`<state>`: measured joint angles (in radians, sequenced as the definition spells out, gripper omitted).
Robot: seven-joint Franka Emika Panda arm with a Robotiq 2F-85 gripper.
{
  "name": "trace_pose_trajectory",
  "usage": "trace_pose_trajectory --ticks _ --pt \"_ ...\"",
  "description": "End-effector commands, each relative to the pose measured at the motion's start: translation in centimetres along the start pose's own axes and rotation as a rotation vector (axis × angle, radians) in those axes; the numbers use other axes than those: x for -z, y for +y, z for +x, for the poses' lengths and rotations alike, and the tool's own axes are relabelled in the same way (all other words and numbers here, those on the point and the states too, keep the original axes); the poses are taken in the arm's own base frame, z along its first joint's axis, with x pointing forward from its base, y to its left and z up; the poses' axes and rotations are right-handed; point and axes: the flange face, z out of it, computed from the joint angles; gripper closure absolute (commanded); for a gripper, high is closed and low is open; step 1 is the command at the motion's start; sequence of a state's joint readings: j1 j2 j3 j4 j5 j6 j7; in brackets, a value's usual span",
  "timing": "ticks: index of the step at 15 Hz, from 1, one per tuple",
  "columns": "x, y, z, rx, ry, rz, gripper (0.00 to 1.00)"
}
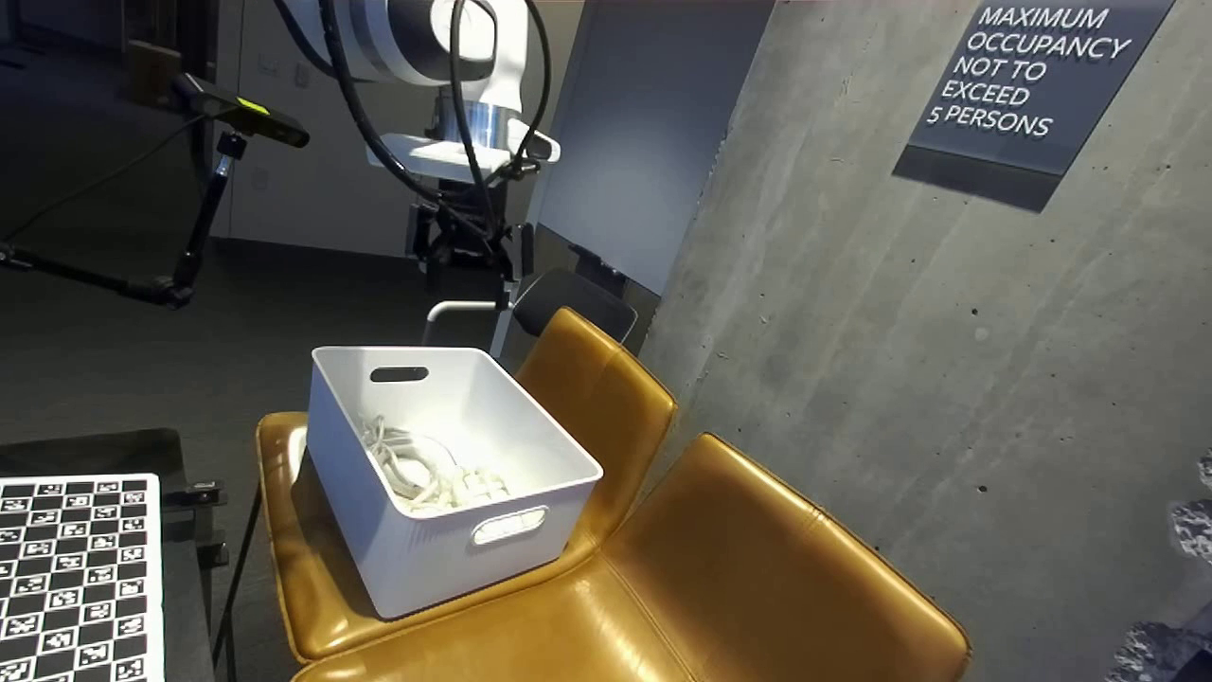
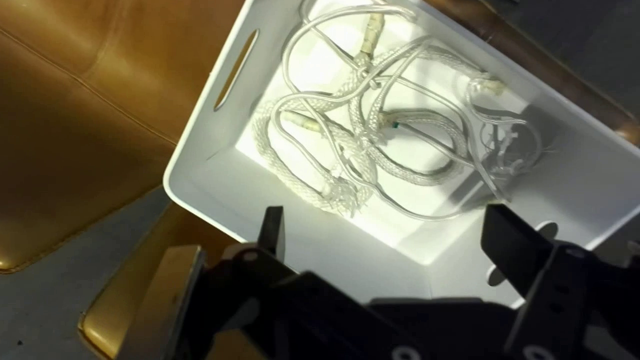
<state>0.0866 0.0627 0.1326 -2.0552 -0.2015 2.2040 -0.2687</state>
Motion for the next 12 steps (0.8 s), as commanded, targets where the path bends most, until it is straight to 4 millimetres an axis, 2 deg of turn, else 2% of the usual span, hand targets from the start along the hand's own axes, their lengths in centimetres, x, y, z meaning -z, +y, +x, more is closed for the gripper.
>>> trace_pose_trajectory --ticks 1,4,5,12 --pt "2.15 0.98 -1.53 -0.013 0.07 0.133 0.0" --pt "2.78 1.76 -2.17 -0.053 0.088 0.2 0.0" --pt "2.02 1.41 -1.19 -0.044 0.077 0.16 0.0" --pt "2.18 1.71 -1.53 -0.061 0.083 0.181 0.0"
